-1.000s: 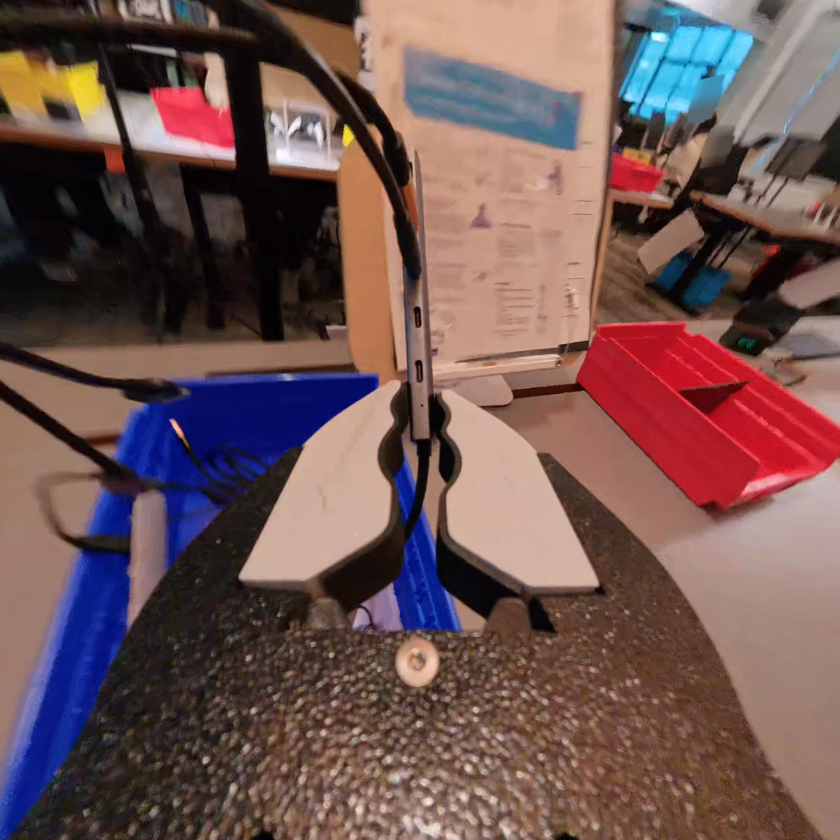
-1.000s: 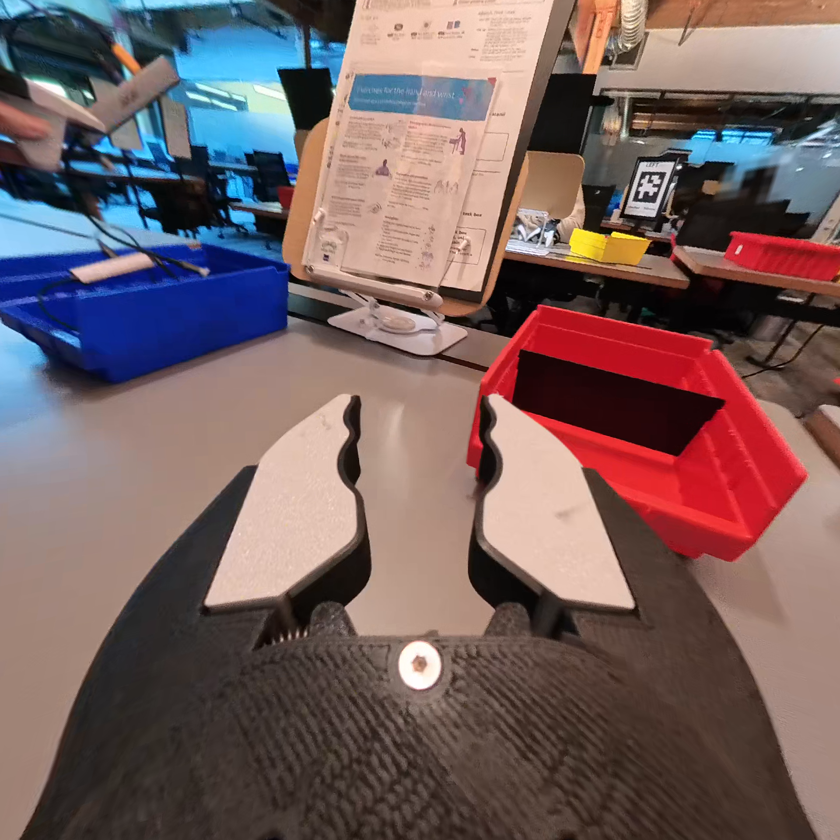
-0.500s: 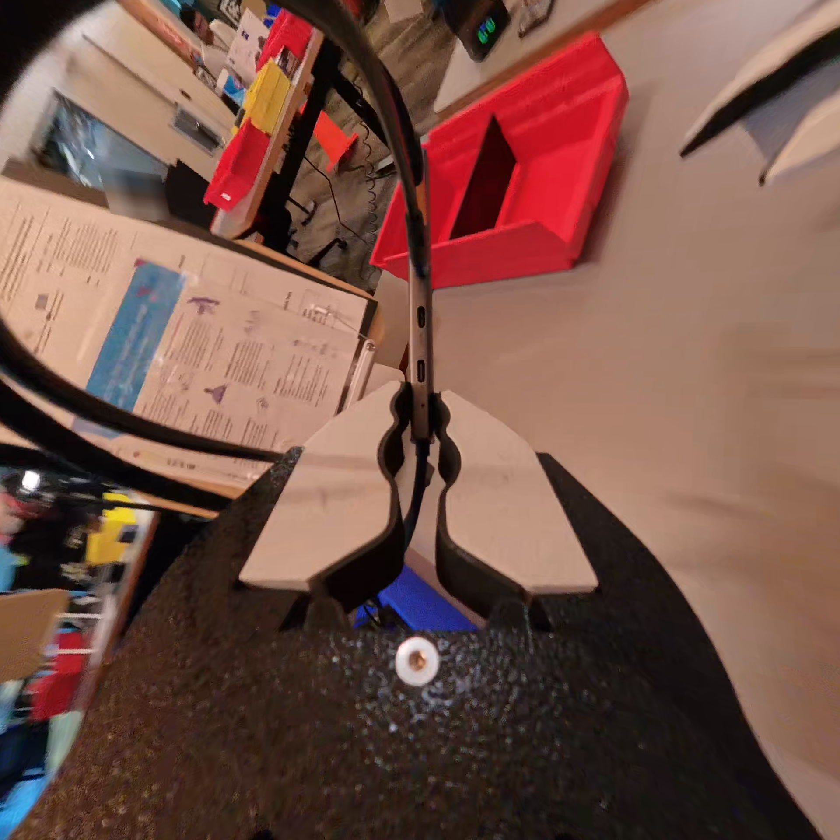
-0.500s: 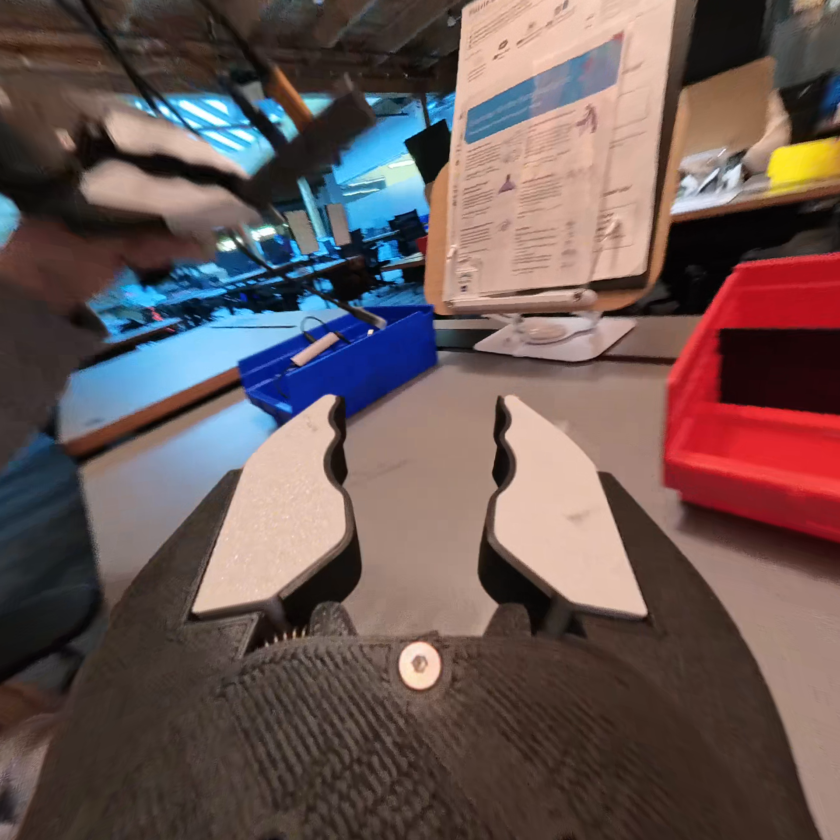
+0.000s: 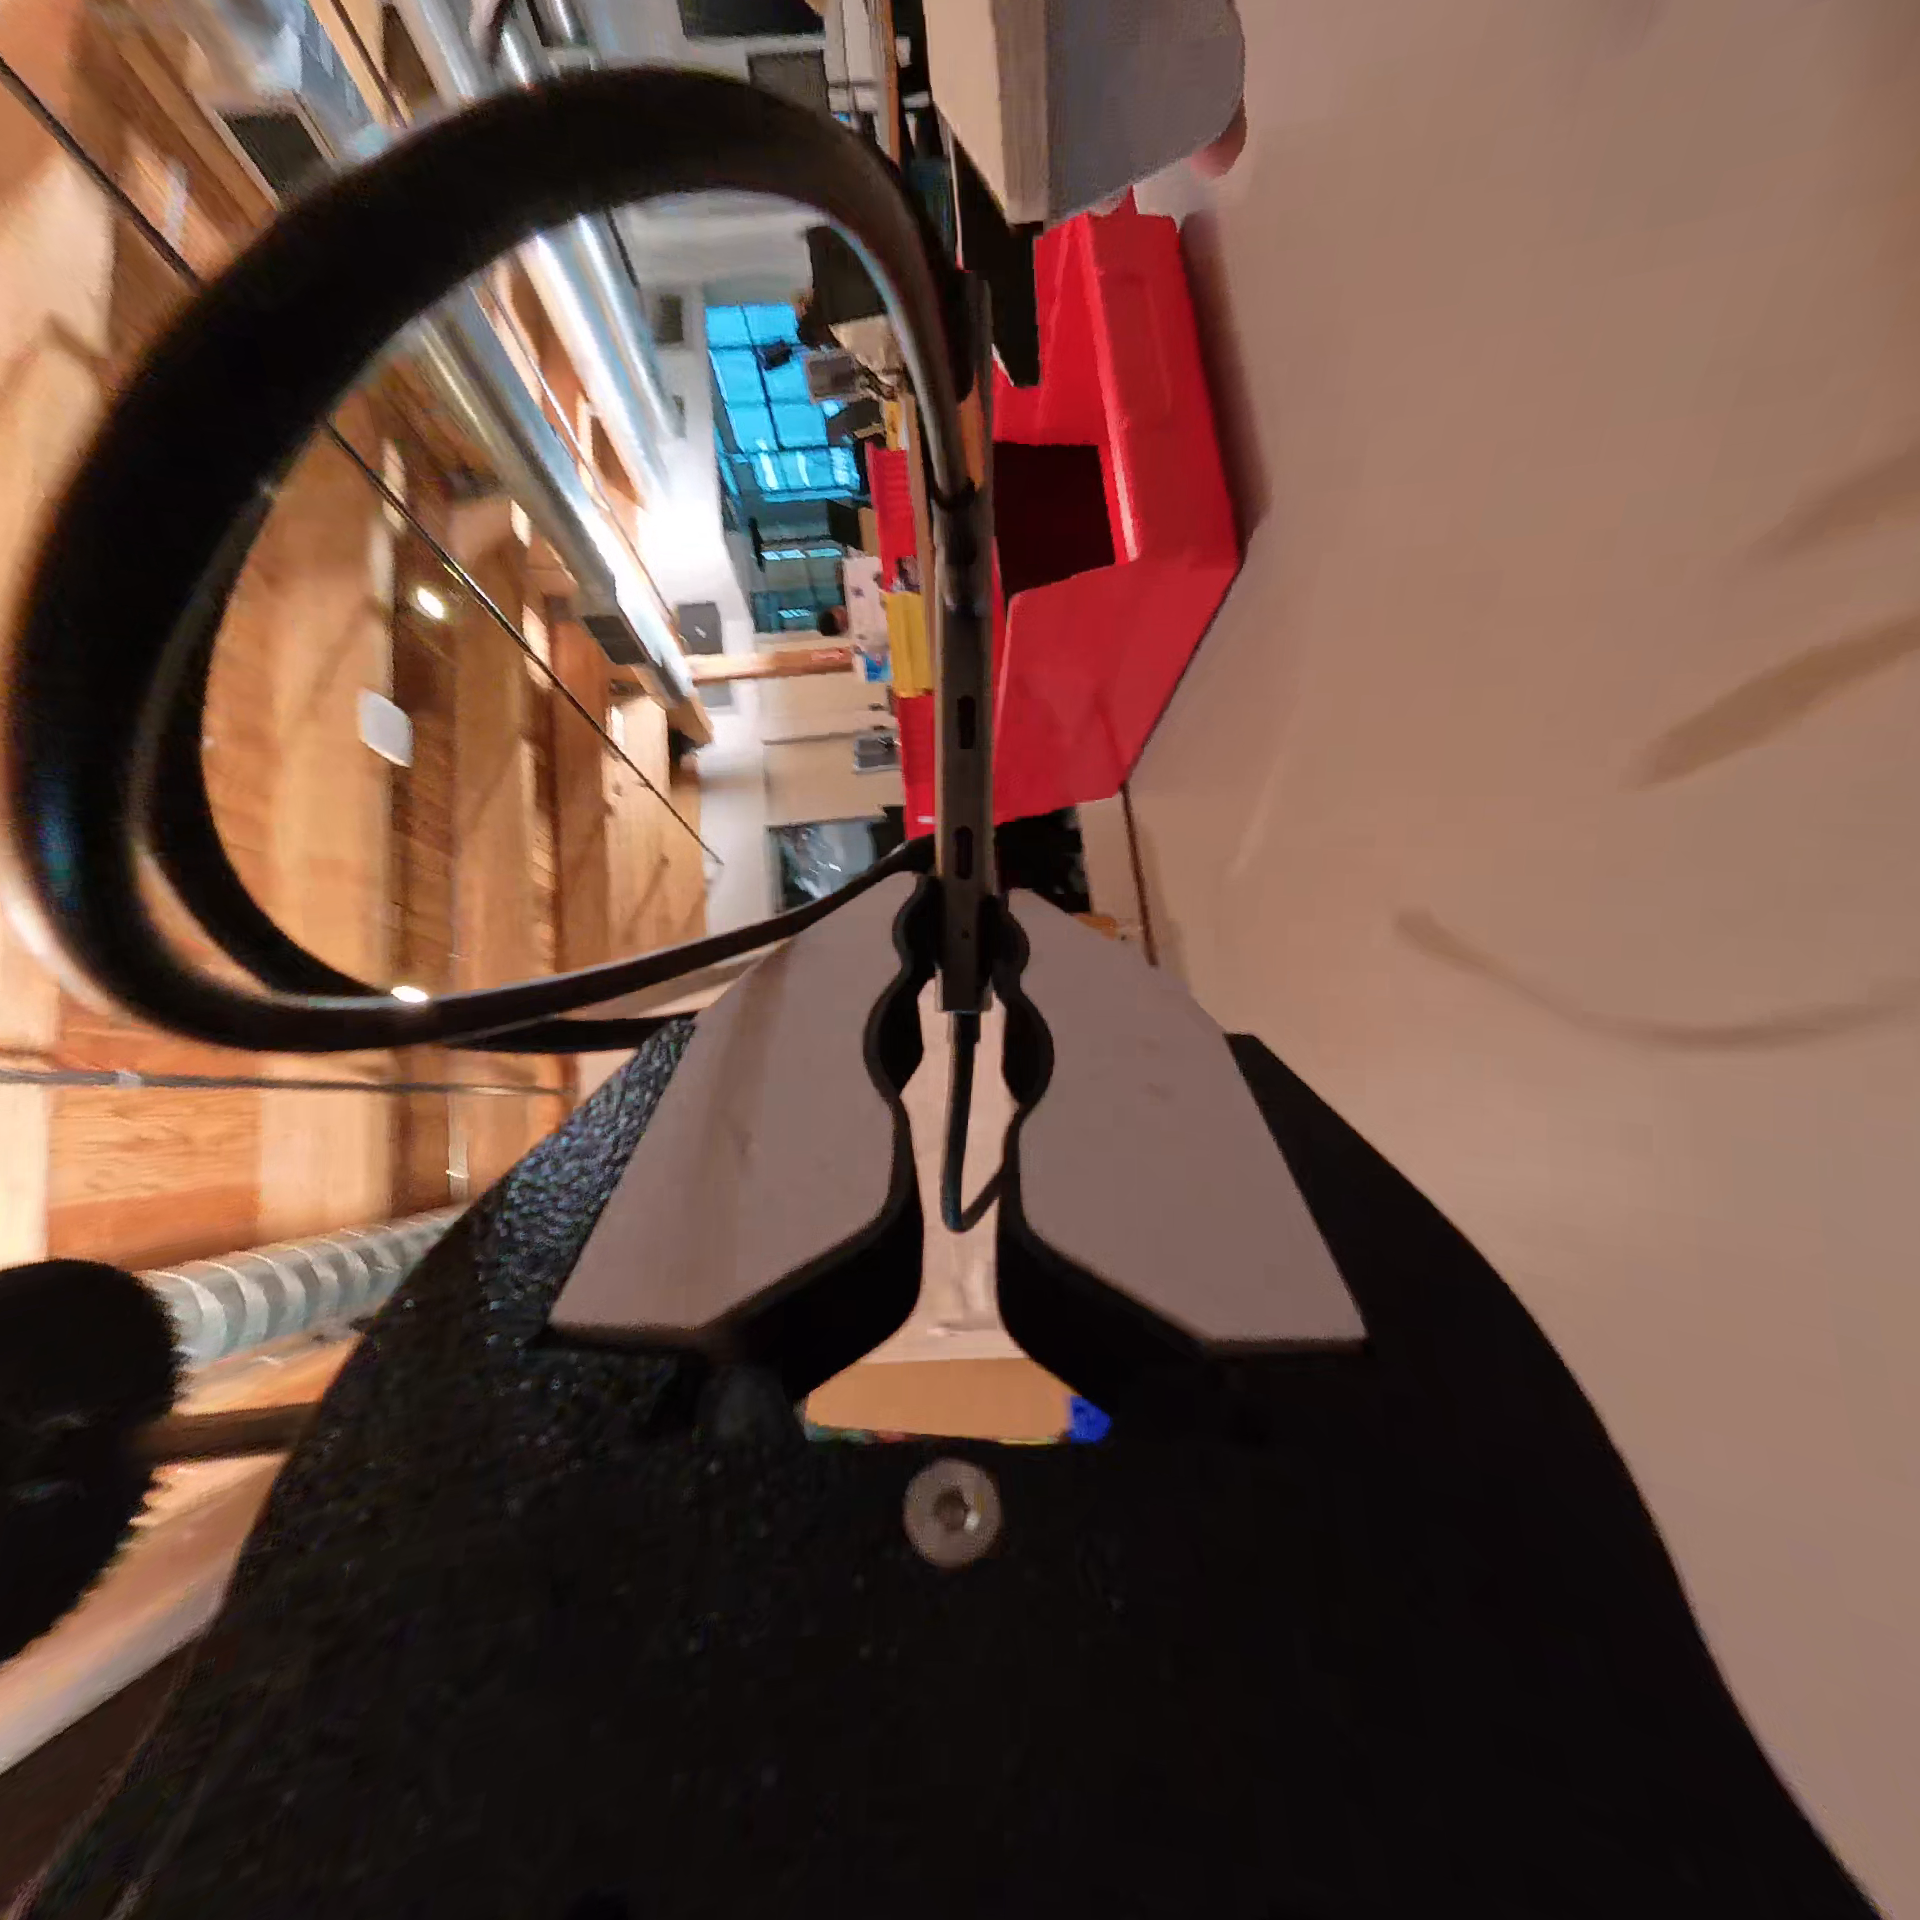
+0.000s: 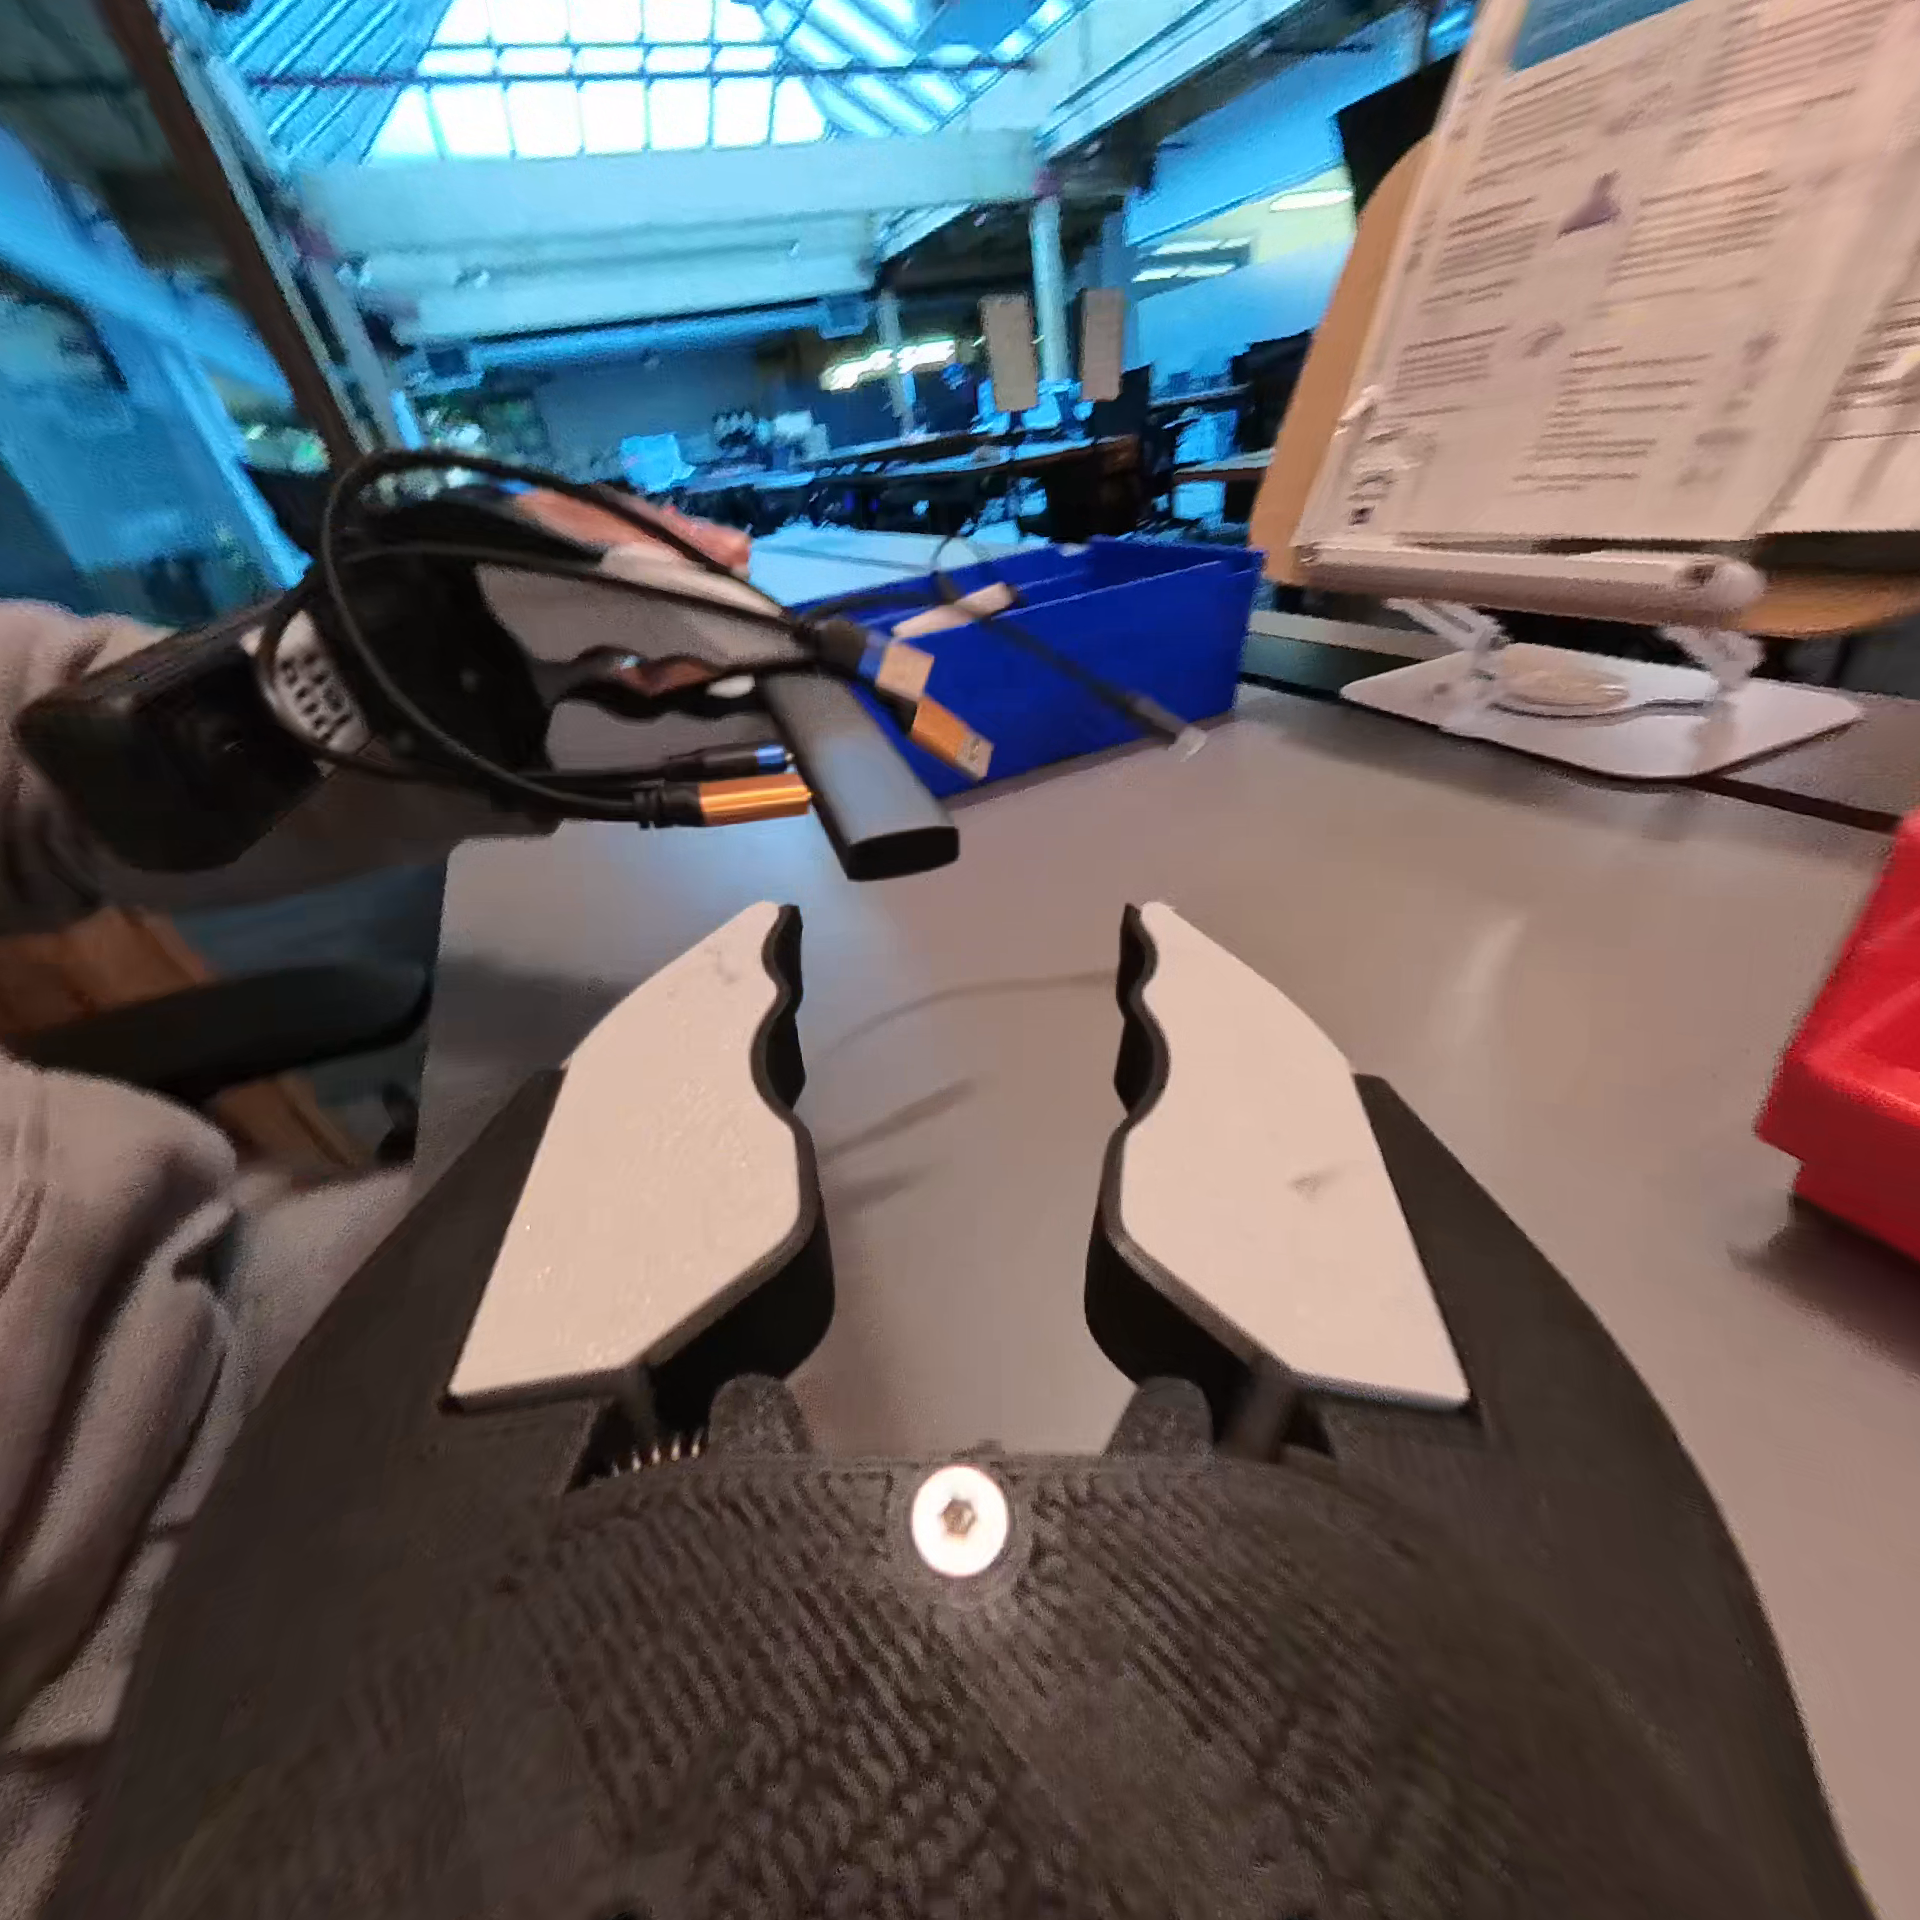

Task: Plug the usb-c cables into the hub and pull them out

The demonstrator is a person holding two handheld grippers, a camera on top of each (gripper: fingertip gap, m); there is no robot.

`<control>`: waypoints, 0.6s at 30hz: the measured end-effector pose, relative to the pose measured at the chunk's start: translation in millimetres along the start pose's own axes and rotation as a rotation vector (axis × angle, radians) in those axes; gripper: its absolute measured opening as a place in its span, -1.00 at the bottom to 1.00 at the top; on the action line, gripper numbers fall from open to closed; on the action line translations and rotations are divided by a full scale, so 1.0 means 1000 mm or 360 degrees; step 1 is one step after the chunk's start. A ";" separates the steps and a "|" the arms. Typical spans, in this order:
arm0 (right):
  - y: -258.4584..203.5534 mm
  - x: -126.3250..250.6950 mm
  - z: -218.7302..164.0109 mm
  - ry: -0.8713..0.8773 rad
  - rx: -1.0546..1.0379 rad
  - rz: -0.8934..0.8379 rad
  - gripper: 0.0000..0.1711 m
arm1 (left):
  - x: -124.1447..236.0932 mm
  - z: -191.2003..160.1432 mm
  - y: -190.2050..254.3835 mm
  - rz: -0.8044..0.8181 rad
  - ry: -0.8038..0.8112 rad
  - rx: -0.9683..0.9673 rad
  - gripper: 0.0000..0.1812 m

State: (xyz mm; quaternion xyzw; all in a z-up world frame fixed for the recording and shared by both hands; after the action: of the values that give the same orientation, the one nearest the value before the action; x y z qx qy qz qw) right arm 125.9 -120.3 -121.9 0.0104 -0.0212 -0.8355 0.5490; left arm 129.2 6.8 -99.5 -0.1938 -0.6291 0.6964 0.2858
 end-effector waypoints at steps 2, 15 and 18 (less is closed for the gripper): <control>-0.008 -0.004 -0.003 -0.0029 0.0005 0.0083 -0.35 | 0.003 0.004 0.000 0.0041 0.0040 -0.0114 -0.90; -0.027 -0.014 0.010 0.0099 0.0052 0.0210 -0.73 | 0.005 0.007 -0.002 0.0087 0.0078 -0.0097 -0.90; -0.025 -0.012 0.015 0.0173 -0.0010 0.0207 -0.72 | 0.003 0.008 -0.004 0.0099 0.0077 -0.0101 -0.90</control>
State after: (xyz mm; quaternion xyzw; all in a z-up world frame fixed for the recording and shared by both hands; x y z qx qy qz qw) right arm 107.3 -99.0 -108.6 0.0527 0.0108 -0.7964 0.6024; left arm 122.4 2.8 -94.6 -0.2390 -0.6374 0.6798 0.2728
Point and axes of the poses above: each gripper's, where its closed fingertips meet, x back along the fingers, z out of its top, y = z × x across the jaws, the point moved 2 cm from there along x, back along the fingers, and after that the axes turned 11 degrees about x, right-handed, at the moved point
